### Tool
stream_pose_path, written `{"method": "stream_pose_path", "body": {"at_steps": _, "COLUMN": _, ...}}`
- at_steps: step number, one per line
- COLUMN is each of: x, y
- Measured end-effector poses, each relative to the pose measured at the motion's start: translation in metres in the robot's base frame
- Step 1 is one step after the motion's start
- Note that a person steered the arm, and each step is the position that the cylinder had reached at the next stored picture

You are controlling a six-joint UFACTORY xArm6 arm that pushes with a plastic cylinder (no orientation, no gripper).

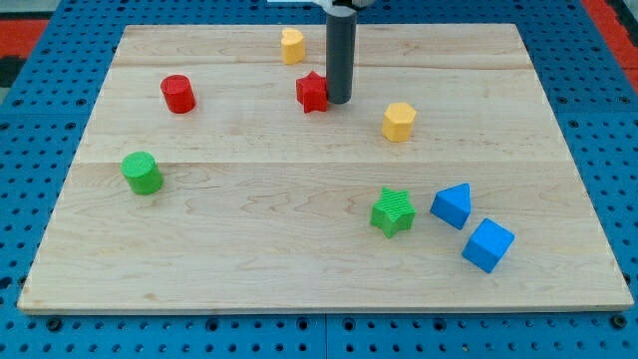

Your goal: Place the stars to the left side of blue triangle

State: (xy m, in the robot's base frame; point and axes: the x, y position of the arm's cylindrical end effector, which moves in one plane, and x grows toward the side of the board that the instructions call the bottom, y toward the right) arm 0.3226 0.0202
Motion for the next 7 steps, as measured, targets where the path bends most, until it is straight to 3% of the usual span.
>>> {"method": "stream_pose_path", "body": {"at_steps": 1, "x": -0.031, "y": -0.003}}
{"method": "stream_pose_path", "body": {"at_steps": 2, "x": -0.034, "y": -0.042}}
{"method": "stream_pose_path", "body": {"at_steps": 4, "x": 0.038, "y": -0.058}}
{"method": "stream_pose_path", "body": {"at_steps": 5, "x": 0.039, "y": -0.106}}
{"method": "stream_pose_path", "body": {"at_steps": 7, "x": 0.093, "y": -0.09}}
